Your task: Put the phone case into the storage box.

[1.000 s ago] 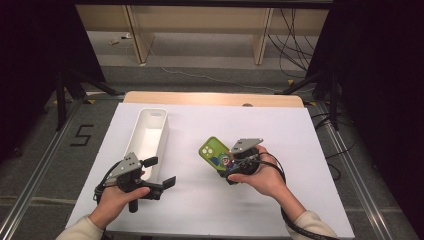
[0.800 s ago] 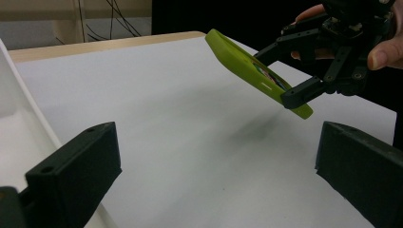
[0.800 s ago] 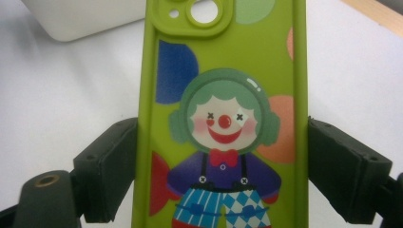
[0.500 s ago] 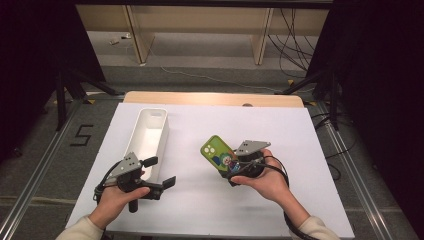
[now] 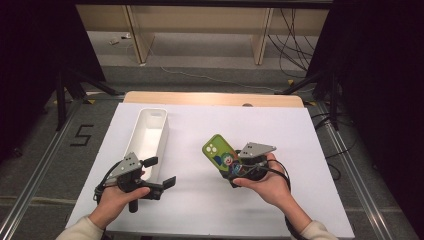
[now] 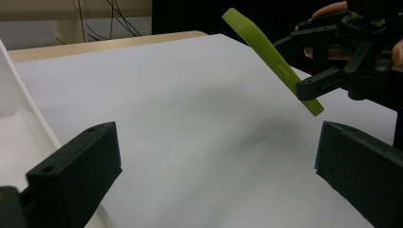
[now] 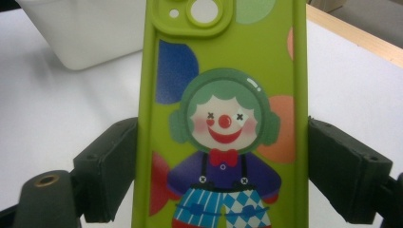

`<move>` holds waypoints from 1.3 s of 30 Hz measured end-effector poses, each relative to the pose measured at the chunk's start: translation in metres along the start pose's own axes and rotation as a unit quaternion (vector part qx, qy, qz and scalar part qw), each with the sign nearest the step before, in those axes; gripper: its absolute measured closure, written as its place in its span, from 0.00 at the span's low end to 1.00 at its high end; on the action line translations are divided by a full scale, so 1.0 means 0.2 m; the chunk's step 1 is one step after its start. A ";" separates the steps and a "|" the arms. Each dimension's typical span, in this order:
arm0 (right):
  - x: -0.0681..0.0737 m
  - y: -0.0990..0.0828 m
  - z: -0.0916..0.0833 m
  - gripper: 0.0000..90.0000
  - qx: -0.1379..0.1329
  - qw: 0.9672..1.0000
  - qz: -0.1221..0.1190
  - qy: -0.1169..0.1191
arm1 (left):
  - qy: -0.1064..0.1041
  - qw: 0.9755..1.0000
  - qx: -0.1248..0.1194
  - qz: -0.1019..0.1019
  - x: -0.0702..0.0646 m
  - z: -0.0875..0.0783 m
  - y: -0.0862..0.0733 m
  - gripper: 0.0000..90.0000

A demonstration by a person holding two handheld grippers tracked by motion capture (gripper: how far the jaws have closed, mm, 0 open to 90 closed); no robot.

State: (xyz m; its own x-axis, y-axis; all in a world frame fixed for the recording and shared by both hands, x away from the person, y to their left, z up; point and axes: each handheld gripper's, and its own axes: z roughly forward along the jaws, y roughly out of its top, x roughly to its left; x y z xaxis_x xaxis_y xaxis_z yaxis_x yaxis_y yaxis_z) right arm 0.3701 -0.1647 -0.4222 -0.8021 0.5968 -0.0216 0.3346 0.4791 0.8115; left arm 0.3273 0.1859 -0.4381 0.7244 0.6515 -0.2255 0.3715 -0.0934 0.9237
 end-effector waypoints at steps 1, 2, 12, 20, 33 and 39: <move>0.00 0.00 0.00 0.19 -0.003 1.000 0.000 0.001 | 0.001 1.000 0.000 0.000 0.00 0.00 0.00 0.01; 0.01 0.00 0.00 0.19 -0.004 1.000 0.000 0.001 | 0.002 1.000 0.000 0.000 0.00 0.00 0.00 0.01; 0.07 -0.02 0.00 0.19 -0.015 1.000 0.007 0.004 | 0.012 1.000 -0.004 0.006 -0.01 0.02 0.02 0.03; 0.11 -0.04 0.00 0.19 -0.025 1.000 0.012 0.001 | 0.010 1.000 -0.002 0.014 -0.04 0.07 0.07 0.07; 0.15 -0.03 0.02 0.19 -0.037 0.999 0.021 0.001 | -0.016 1.000 0.002 -0.011 -0.08 0.18 0.12 0.17; 0.16 -0.03 0.03 0.19 -0.038 0.999 0.023 0.000 | -0.027 0.999 0.003 -0.023 -0.10 0.21 0.13 0.22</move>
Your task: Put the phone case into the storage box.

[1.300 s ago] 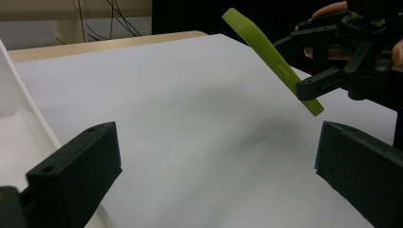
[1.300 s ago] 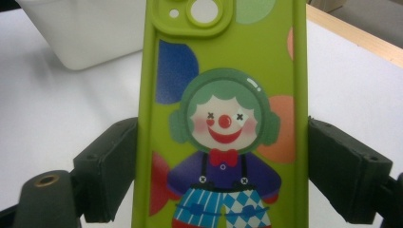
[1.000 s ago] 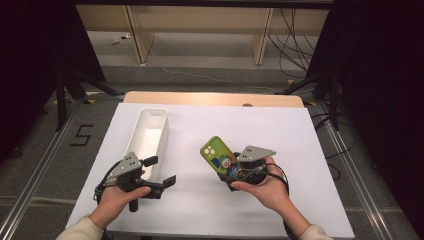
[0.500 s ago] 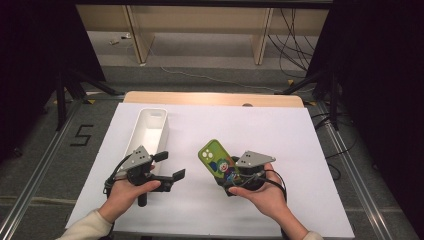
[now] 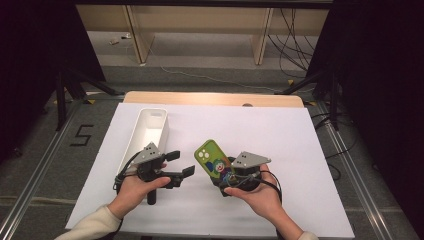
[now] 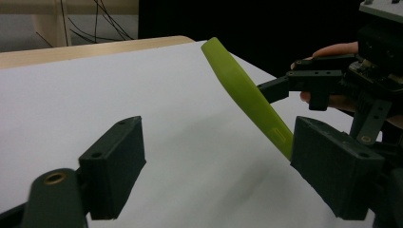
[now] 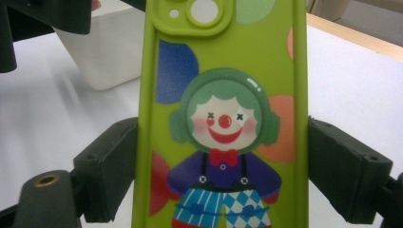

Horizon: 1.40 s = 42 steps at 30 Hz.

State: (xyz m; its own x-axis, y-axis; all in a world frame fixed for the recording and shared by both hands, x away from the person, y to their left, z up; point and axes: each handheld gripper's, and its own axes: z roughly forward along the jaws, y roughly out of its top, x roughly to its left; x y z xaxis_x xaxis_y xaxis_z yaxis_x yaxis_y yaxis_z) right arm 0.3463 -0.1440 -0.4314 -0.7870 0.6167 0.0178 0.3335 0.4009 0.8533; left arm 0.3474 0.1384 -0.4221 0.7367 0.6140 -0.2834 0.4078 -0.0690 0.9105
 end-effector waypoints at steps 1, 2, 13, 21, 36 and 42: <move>0.00 0.00 0.00 0.19 -0.001 1.000 0.001 -0.001 | -0.001 1.000 0.001 -0.001 0.00 0.00 0.00 0.22; 0.00 0.00 0.00 0.19 -0.001 1.000 0.001 0.000 | -0.002 1.000 0.001 0.000 0.00 0.01 0.01 0.23; 0.01 0.01 0.02 0.19 -0.004 1.000 0.002 -0.002 | -0.013 1.000 0.007 -0.011 -0.03 0.06 0.02 0.26; 0.01 0.02 0.04 0.19 0.002 1.000 0.002 -0.006 | -0.015 1.000 0.005 -0.011 -0.03 0.10 0.02 0.31; 0.02 0.03 0.06 0.19 0.005 1.000 -0.003 -0.013 | -0.010 0.999 -0.004 -0.034 -0.04 0.16 0.03 0.56; 0.03 0.03 0.06 0.19 0.005 1.000 -0.006 -0.019 | -0.019 0.998 -0.012 -0.054 -0.02 0.16 0.03 0.68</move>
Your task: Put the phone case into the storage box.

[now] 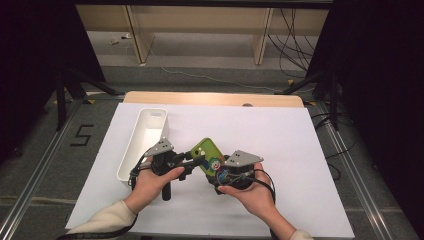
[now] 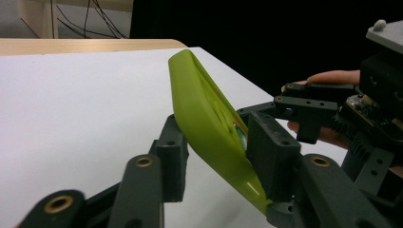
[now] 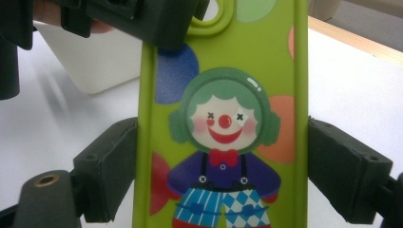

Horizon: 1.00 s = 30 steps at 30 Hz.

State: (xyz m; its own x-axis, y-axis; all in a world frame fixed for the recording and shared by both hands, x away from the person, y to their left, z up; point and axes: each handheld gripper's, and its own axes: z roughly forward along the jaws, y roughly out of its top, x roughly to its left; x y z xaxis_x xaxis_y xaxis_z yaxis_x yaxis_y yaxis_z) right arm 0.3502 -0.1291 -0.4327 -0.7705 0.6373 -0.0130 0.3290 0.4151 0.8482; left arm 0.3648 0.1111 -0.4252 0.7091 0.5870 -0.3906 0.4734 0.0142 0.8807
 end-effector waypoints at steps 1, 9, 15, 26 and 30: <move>0.00 0.00 0.00 0.19 0.002 1.000 -0.001 0.000 | -0.003 1.000 0.000 -0.002 0.00 0.00 0.00 0.69; 0.01 0.00 0.02 0.18 0.006 1.000 -0.014 -0.006 | -0.038 0.999 -0.009 -0.014 -0.02 -0.01 0.01 0.80; 0.02 0.00 0.03 0.18 0.007 1.000 -0.011 0.005 | -0.063 0.998 -0.006 -0.003 -0.05 -0.02 0.02 0.86; -0.01 -0.02 0.00 0.18 0.013 0.999 -0.013 0.048 | -0.072 0.997 -0.001 0.010 -0.02 -0.06 0.06 0.87; -0.03 -0.04 -0.03 0.19 0.019 0.998 -0.017 0.060 | -0.081 0.997 0.005 0.018 0.00 -0.08 0.07 0.87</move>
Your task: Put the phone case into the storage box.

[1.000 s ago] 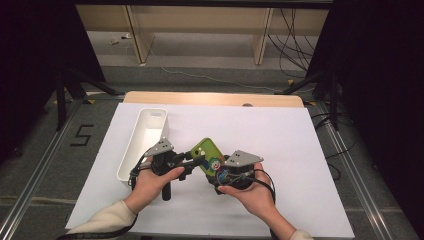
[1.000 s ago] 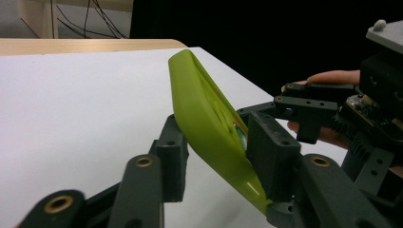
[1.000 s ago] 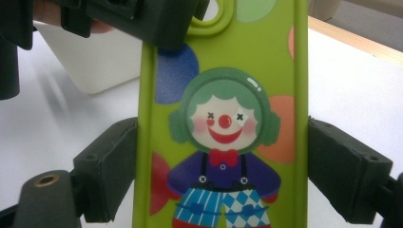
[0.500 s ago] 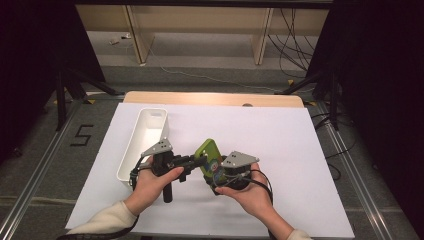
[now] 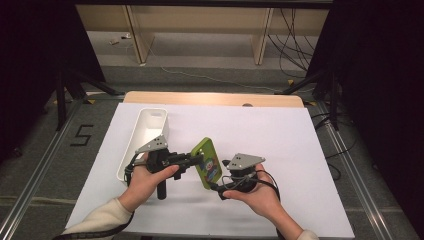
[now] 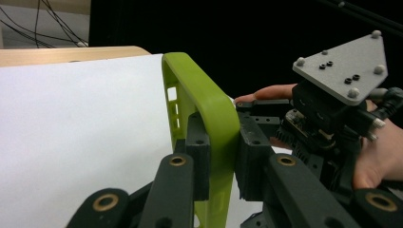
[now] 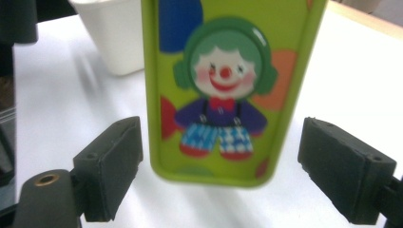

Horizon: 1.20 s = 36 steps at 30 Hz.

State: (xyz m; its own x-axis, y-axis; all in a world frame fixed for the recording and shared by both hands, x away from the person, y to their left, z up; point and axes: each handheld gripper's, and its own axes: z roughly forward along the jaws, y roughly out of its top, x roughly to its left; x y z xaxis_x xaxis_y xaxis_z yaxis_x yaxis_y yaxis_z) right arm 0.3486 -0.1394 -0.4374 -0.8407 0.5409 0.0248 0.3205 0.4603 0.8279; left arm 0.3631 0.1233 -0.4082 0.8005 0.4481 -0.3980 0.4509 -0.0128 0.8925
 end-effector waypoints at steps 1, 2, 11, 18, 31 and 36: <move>-0.01 -0.02 -0.01 0.20 0.001 1.000 -0.002 0.002 | -0.003 1.000 0.003 0.002 0.00 0.00 0.00 0.87; -0.01 -0.02 -0.01 0.20 0.001 1.000 -0.002 0.002 | -0.004 1.000 0.006 0.005 0.01 -0.01 0.00 0.87; -0.05 -0.11 -0.03 0.24 0.023 0.999 0.014 0.026 | -0.031 0.999 0.021 0.014 0.01 -0.01 0.00 0.87; -0.07 -0.12 -0.01 0.25 0.031 0.999 0.017 0.034 | -0.036 0.999 0.027 0.017 0.01 -0.01 -0.01 0.87; -0.09 -0.12 0.02 0.25 0.031 0.997 0.022 0.068 | -0.053 0.997 0.041 0.030 0.00 0.01 -0.02 0.87; -0.09 -0.12 0.03 0.23 0.033 0.996 0.018 0.080 | -0.056 0.997 0.044 0.031 0.00 0.01 -0.03 0.87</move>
State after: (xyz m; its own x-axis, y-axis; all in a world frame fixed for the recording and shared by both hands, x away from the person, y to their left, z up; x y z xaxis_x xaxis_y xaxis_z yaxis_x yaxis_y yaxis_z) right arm 0.3594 -0.1550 -0.4609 -0.8850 0.4416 0.1474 0.3759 0.4911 0.7858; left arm 0.3610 0.1205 -0.4133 0.8646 0.3413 -0.3688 0.4284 -0.1170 0.8960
